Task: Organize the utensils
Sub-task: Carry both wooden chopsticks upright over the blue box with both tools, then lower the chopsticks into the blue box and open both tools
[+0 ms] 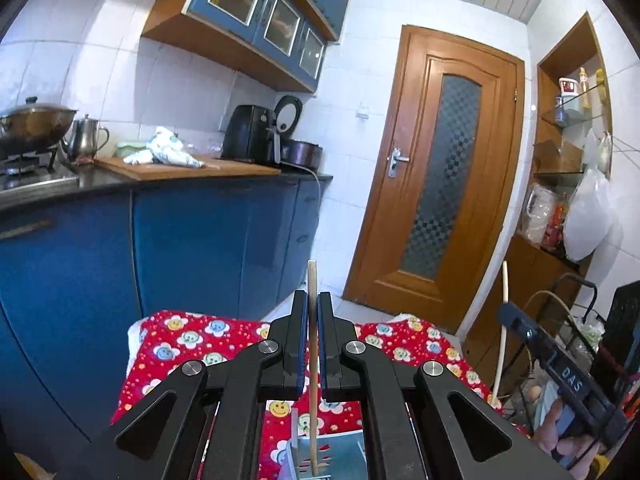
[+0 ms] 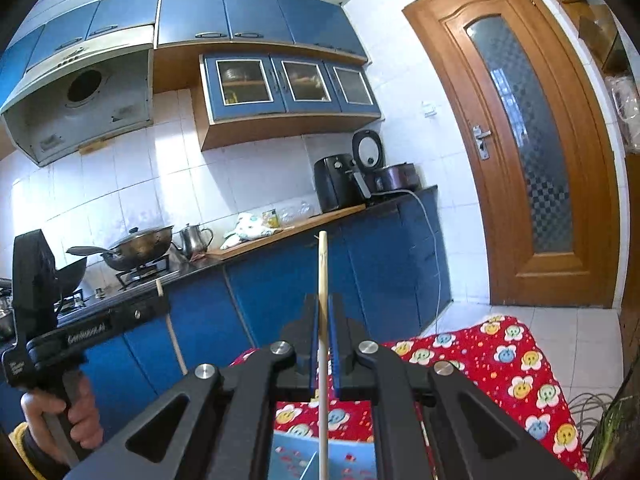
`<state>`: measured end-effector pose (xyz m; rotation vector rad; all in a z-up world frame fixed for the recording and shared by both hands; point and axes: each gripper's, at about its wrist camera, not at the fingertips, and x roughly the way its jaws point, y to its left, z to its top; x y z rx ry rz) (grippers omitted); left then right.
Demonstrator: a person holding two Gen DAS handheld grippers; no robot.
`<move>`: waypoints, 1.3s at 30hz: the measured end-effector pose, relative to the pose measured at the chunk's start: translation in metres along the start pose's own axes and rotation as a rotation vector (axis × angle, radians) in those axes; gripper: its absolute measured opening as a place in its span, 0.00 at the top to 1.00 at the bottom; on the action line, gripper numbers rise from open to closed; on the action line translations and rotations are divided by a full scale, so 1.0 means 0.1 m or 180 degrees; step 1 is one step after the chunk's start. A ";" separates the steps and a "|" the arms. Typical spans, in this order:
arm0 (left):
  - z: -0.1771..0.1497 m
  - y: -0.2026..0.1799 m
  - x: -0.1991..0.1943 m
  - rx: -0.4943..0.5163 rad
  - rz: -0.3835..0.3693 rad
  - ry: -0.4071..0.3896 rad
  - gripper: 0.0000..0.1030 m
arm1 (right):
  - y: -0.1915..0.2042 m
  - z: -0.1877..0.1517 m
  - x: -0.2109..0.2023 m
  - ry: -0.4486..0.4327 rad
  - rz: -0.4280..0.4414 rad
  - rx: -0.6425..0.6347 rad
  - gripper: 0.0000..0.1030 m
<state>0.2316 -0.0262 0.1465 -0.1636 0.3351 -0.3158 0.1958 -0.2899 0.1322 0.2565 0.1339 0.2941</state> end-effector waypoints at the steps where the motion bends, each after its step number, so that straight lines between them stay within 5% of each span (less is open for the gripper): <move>1: -0.03 0.01 0.03 0.0007 -0.0006 0.0016 0.96 | -0.01 -0.02 0.04 -0.0020 -0.0012 -0.0011 0.94; 13: -0.29 0.06 0.19 0.0013 -0.0048 0.0172 0.96 | -0.02 -0.29 0.27 0.0017 -0.0072 -0.0205 0.94; 25: -0.47 0.04 0.16 0.0055 -0.0101 0.0274 0.96 | -0.03 -0.51 0.29 0.0365 -0.0010 -0.0184 0.93; 29: -0.47 0.03 0.11 0.0054 -0.0100 0.0314 0.87 | -0.04 -0.50 0.26 0.0405 0.0050 -0.0091 0.75; 39: -0.45 0.00 -0.09 -0.0013 -0.0185 0.0436 0.72 | 0.10 -0.33 -0.09 0.0342 0.0113 -0.0076 0.63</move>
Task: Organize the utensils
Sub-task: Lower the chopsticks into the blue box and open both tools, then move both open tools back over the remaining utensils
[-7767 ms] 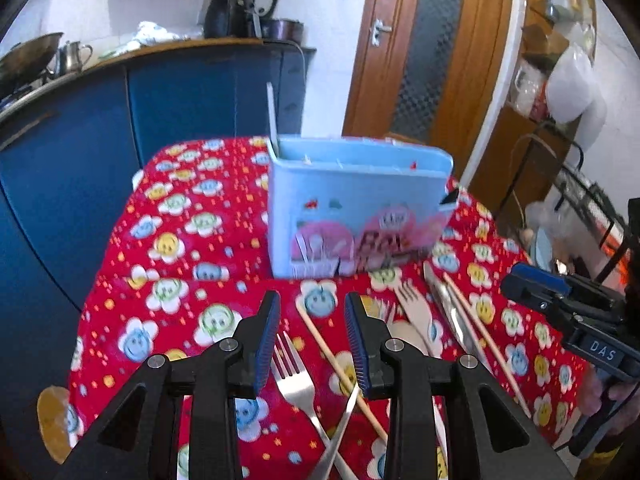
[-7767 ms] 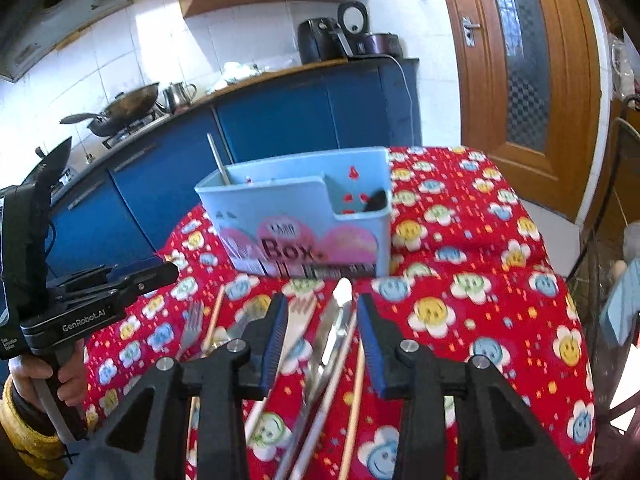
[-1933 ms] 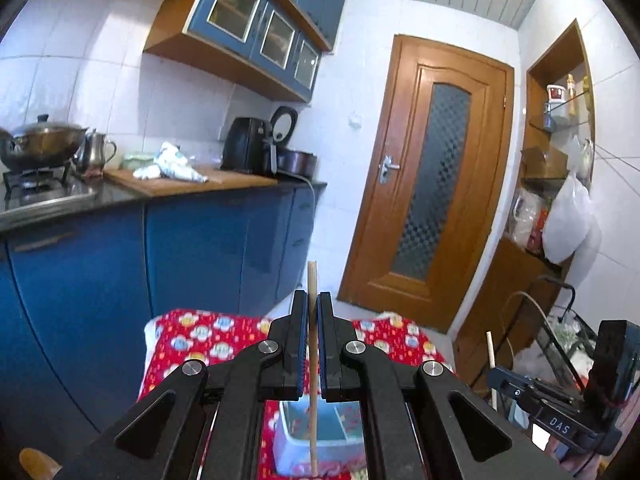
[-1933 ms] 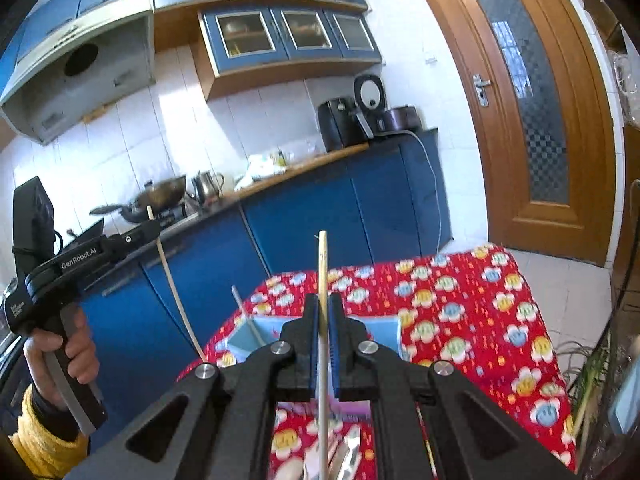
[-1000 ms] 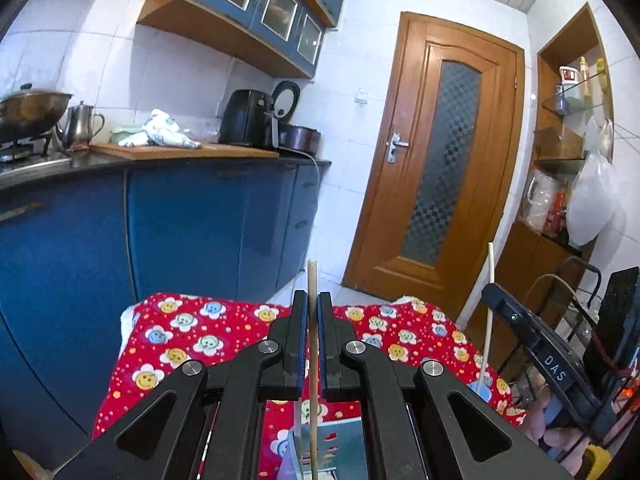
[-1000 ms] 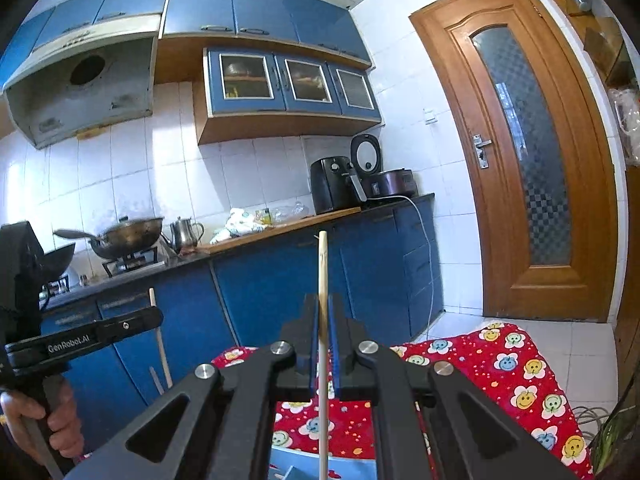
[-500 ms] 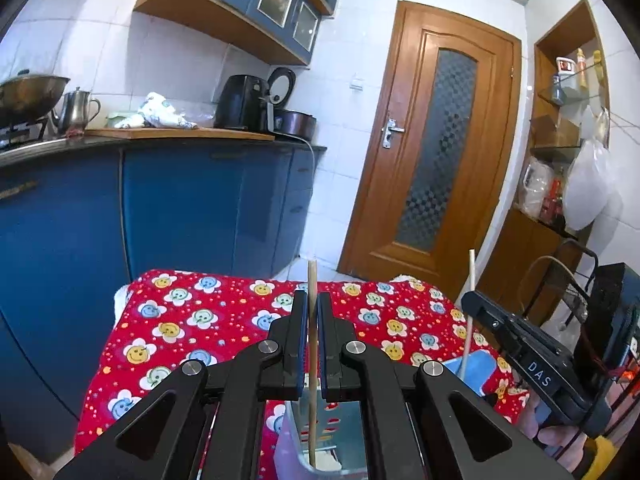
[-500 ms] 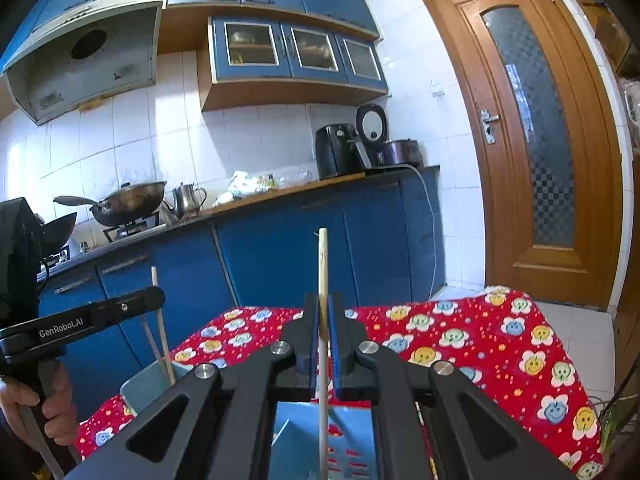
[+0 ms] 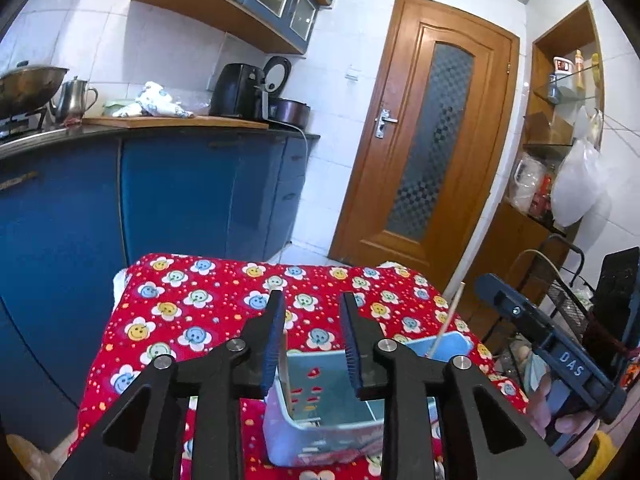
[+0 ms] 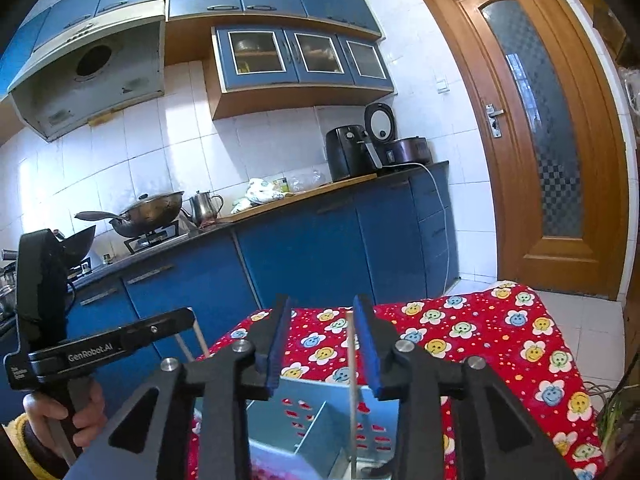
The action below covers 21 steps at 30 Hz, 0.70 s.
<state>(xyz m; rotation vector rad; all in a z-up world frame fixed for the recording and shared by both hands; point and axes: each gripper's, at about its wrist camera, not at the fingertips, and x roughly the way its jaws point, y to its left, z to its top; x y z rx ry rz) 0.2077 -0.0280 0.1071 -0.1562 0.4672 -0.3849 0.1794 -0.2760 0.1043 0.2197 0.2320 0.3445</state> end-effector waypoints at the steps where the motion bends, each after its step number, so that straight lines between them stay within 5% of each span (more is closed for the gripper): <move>1: 0.00 -0.02 -0.03 0.0021 -0.0003 0.0010 0.71 | 0.01 0.01 -0.04 0.0009 -0.0005 0.0000 0.62; 21: -0.22 -0.28 -0.84 0.0243 -0.0071 0.0203 0.66 | 0.41 -0.04 -0.92 0.0229 -0.0019 0.0039 0.58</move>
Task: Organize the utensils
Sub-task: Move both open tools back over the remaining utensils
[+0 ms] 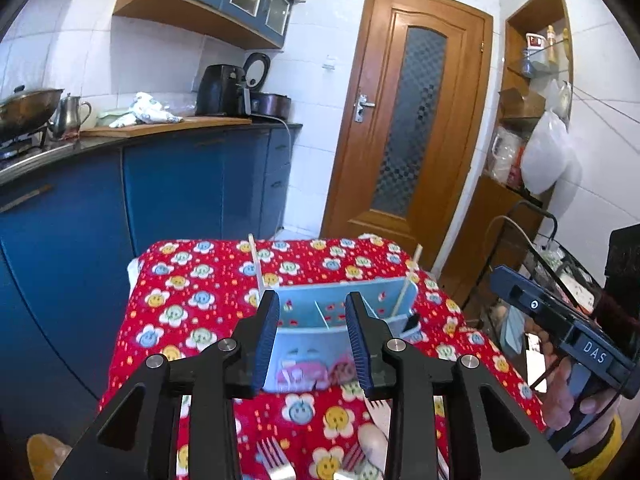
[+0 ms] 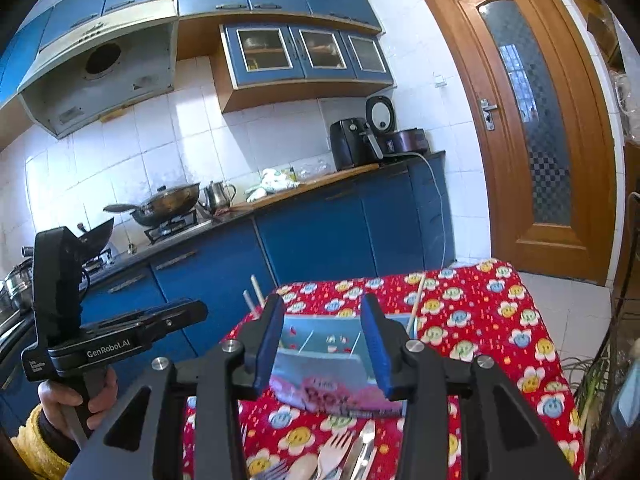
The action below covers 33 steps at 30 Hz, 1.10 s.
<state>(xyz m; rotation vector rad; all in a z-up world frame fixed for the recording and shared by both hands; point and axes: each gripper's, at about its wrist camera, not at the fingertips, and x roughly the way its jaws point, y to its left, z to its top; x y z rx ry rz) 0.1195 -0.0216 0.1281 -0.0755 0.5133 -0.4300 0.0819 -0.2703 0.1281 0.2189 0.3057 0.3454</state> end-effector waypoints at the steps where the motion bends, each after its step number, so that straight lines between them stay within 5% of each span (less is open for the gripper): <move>1: -0.03 -0.01 -0.02 0.0003 -0.0005 0.0025 0.66 | 0.02 -0.02 -0.02 0.0045 -0.0005 -0.0001 0.58; 16: -0.54 -0.09 -0.22 -0.0017 0.0073 0.0482 0.65 | 0.04 -0.47 -0.32 0.0666 -0.0207 0.0200 0.55; 33: -1.08 -0.22 0.02 0.0077 0.0108 0.1117 0.65 | -0.10 -1.01 -0.40 0.1126 -0.0332 0.0373 0.50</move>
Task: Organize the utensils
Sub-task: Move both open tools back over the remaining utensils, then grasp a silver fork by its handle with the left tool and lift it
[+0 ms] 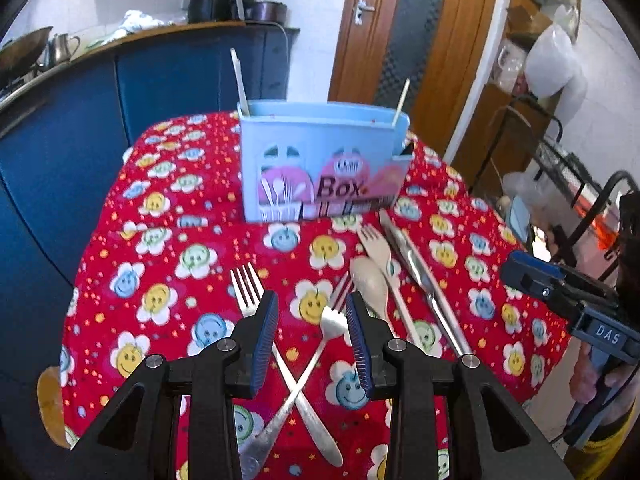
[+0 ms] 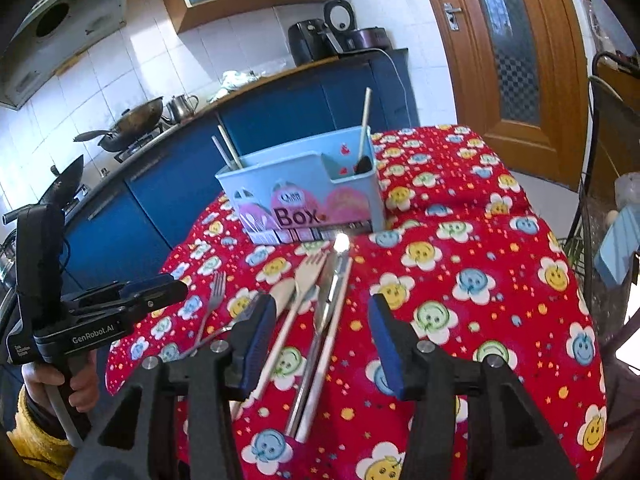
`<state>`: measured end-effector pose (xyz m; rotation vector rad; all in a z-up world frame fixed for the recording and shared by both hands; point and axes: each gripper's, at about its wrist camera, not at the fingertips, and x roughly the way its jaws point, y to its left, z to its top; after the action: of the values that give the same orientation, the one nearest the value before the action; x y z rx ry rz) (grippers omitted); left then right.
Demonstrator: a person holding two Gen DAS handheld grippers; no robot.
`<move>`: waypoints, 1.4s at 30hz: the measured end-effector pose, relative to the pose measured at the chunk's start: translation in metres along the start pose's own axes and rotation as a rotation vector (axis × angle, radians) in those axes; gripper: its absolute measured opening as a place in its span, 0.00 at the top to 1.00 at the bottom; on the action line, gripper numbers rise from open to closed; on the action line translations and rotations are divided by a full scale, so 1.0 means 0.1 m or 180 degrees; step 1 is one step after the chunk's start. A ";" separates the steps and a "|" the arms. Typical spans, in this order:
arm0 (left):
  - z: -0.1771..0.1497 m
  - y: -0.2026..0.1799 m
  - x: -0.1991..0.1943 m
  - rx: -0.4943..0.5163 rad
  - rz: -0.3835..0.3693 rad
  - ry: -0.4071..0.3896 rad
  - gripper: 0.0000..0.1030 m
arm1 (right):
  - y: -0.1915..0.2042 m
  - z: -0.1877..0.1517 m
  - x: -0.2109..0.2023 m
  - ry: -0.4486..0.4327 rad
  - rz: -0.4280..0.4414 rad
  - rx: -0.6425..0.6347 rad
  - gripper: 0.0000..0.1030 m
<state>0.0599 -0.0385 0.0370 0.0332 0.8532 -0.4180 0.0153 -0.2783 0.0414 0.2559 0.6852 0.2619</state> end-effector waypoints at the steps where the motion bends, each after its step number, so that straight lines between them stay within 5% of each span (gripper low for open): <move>1: -0.01 -0.01 0.02 0.0013 0.0004 0.0031 0.65 | -0.01 -0.02 0.01 0.0014 0.0001 0.0012 0.50; 15: -0.07 -0.16 0.39 0.0375 0.0046 0.0626 0.66 | -0.22 -0.12 0.14 0.0147 0.0020 0.0185 0.50; 21: -0.09 -0.16 0.55 0.0336 -0.0097 0.0910 0.82 | -0.30 -0.13 0.15 0.0150 0.0017 0.0246 0.50; 35: -0.04 -0.09 0.63 0.0211 -0.0117 0.0802 0.96 | -0.36 -0.17 0.18 0.0188 0.0031 0.0296 0.50; 42: -0.04 0.07 0.46 -0.0042 -0.0189 0.0422 0.96 | -0.32 -0.16 0.20 0.0212 0.0004 0.0239 0.50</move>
<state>0.0858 -0.0474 -0.0006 0.0236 0.9892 -0.4697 0.0246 -0.2996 0.0080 0.3203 0.7617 0.2470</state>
